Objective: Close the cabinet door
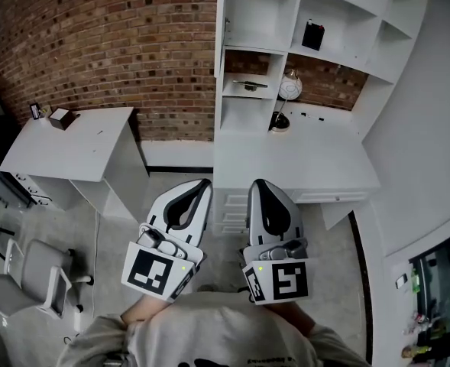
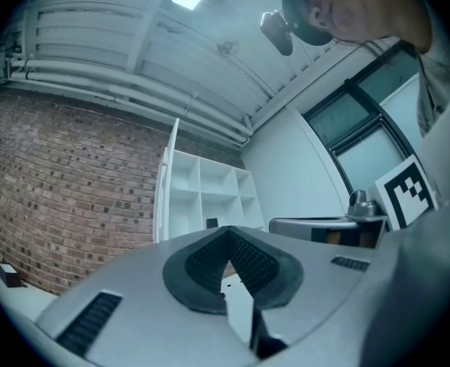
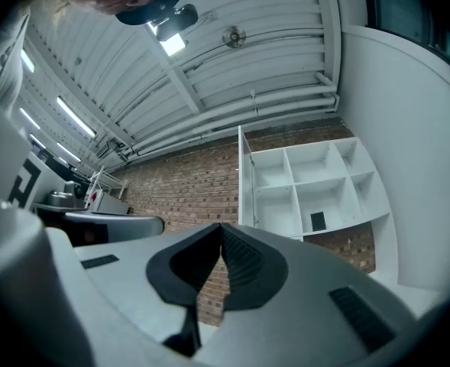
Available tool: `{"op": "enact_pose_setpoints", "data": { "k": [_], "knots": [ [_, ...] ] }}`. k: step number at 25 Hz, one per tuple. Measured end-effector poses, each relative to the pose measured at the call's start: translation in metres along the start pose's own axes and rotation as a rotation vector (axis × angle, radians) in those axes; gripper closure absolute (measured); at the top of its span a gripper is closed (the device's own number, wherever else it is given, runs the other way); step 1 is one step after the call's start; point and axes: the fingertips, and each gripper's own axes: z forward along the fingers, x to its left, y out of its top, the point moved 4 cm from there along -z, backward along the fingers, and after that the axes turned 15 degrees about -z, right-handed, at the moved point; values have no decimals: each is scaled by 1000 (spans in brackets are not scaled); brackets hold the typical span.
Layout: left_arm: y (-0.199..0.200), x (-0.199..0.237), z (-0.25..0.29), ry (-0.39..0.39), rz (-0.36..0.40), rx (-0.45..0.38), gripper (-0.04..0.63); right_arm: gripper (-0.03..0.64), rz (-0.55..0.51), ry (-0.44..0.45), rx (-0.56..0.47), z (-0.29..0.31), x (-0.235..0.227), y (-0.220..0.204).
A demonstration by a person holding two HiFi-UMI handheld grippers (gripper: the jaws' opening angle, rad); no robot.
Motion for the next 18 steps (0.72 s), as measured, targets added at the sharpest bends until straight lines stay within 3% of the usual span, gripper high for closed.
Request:
{"op": "enact_pose_setpoints", "data": {
  "k": [8,18],
  "knots": [
    [-1,35,25,-64,0,8,588,597,0,-61,17,36,2,-16],
    [-16,69,46,-43,-42,20,588,597,11,-30,43,70,7,-40]
  ]
}}
